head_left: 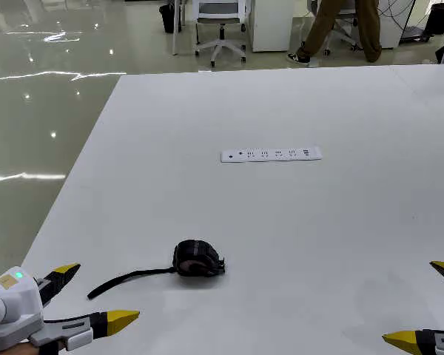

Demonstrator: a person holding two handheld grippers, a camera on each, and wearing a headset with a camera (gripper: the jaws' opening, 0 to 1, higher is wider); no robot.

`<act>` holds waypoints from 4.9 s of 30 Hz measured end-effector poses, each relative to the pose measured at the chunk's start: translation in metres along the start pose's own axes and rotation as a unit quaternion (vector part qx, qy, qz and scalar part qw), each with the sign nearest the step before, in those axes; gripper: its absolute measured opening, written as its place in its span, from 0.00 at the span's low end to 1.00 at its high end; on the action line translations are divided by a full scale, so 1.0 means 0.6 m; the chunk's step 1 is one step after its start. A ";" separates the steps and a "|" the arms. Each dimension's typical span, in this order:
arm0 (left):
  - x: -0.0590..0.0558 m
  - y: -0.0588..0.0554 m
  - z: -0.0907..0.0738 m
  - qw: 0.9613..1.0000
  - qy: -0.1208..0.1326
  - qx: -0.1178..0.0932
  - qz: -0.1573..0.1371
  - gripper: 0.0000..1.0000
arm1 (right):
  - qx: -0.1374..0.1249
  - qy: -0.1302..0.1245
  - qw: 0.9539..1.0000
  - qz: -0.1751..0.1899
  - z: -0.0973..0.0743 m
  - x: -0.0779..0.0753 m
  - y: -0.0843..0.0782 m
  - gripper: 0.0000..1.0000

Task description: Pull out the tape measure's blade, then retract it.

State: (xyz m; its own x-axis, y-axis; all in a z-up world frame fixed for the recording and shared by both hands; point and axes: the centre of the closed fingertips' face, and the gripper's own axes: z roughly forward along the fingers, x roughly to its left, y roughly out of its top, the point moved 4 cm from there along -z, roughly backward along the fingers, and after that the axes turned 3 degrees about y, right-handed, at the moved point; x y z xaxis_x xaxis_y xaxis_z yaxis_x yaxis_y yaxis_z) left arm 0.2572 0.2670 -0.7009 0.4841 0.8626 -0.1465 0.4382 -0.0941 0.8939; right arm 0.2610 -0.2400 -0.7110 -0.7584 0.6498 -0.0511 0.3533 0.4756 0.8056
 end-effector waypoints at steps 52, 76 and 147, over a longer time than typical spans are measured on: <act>-0.012 0.050 0.141 0.980 -0.091 0.129 0.119 0.97 | 0.021 0.085 0.996 -0.024 0.111 0.010 0.083 1.00; -0.071 0.071 0.275 0.861 -0.241 0.277 0.353 0.82 | 0.016 0.187 0.974 -0.125 0.264 0.050 0.163 1.00; -0.086 0.011 0.322 0.849 -0.263 0.274 0.368 0.33 | 0.110 0.300 0.917 -0.240 0.497 0.183 0.172 0.08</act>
State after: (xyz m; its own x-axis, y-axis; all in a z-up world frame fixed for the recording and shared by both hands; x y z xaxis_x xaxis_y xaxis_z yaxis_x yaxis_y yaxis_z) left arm 0.3814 0.1259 -0.7695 0.9873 0.1430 0.0686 0.0876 -0.8521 0.5160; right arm 0.3777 0.0572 -0.8097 -0.9968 -0.0777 0.0190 -0.0481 0.7719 0.6339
